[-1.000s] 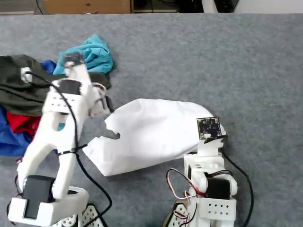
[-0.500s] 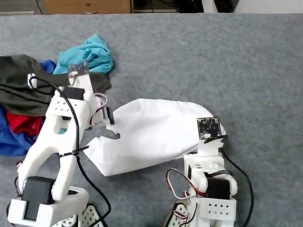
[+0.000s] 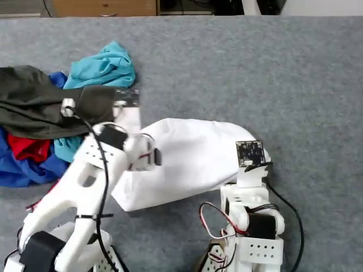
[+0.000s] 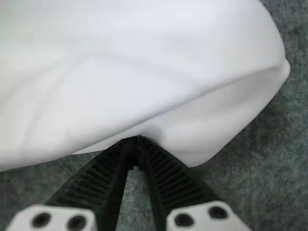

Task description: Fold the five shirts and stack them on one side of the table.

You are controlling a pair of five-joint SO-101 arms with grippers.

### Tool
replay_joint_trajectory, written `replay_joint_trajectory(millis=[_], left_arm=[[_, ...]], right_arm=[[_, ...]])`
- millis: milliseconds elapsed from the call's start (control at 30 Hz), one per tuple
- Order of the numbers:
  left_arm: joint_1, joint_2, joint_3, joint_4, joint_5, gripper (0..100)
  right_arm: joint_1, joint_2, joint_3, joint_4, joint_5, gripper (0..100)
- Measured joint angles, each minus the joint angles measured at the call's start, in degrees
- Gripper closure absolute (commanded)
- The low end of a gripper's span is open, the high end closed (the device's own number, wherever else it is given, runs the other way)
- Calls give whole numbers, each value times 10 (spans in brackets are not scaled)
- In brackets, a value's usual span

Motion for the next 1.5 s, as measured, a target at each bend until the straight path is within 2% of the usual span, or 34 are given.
replay_joint_trajectory(millis=[233,500,700,867,1033,1100,1267,1500], left_arm=[[50,96,6,-45,2,750],[60,127,2,-55,1,752],[61,132,-20,-65,1,932],[70,149,-22,-113,-57,984],[91,200,-46,-150,-70,981],[93,214,-93,-132,-72,981],[93,222,-234,-13,-72,981],[74,222,-258,29,-72,981]], right_arm=[[1,0,0,0,0,995],[1,0,0,0,0,995],[1,0,0,0,0,995],[1,0,0,0,0,995],[1,0,0,0,0,995],[1,0,0,0,0,995],[1,0,0,0,0,995],[1,0,0,0,0,995]])
